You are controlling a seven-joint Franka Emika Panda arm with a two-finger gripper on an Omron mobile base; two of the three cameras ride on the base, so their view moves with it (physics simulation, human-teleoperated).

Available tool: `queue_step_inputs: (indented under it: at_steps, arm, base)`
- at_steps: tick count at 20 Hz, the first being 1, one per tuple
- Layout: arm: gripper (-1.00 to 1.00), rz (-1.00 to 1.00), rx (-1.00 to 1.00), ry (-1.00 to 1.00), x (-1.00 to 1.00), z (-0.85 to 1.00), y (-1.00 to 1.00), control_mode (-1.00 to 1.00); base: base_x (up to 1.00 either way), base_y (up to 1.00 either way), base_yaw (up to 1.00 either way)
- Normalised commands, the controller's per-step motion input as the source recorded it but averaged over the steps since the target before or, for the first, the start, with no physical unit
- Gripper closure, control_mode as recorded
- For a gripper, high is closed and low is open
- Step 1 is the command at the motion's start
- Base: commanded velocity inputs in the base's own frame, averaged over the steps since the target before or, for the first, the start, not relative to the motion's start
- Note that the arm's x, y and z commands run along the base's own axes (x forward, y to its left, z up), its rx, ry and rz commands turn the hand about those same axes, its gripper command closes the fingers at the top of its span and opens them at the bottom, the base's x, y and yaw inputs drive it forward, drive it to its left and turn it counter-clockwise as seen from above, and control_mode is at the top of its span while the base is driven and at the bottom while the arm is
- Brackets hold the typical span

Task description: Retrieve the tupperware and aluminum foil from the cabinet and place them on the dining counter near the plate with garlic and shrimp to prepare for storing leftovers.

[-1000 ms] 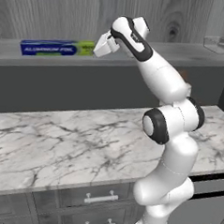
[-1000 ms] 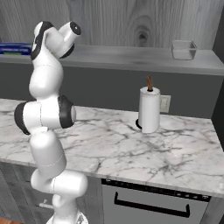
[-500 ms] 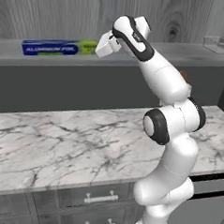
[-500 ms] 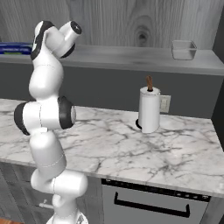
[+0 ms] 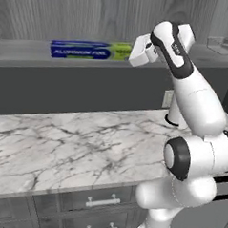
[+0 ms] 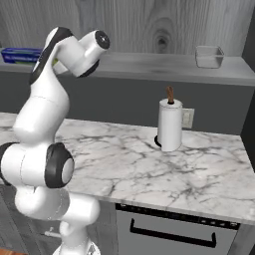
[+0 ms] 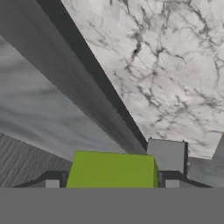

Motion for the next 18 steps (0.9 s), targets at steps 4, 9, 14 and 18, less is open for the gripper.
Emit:
queue_step_inputs:
  at_steps: [4, 9, 14, 18]
  arm:
    - [1.00, -0.04, 0.05, -0.08, -1.00, 0.12, -0.92, -1.00]
    - [1.00, -0.03, 0.00, -0.02, -1.00, 0.10, -0.79, -1.00]
    - [1.00, 0.00, -0.04, 0.00, -1.00, 0.00, -0.12, -1.00]
    - [1.00, 0.00, -0.12, 0.00, -1.00, 0.00, 0.00, -1.00]
  base:
    - [0.00, 0.00, 0.00]
    - [0.00, 0.00, 0.00]
    - [0.00, 0.00, 0.00]
    - [0.00, 0.00, 0.00]
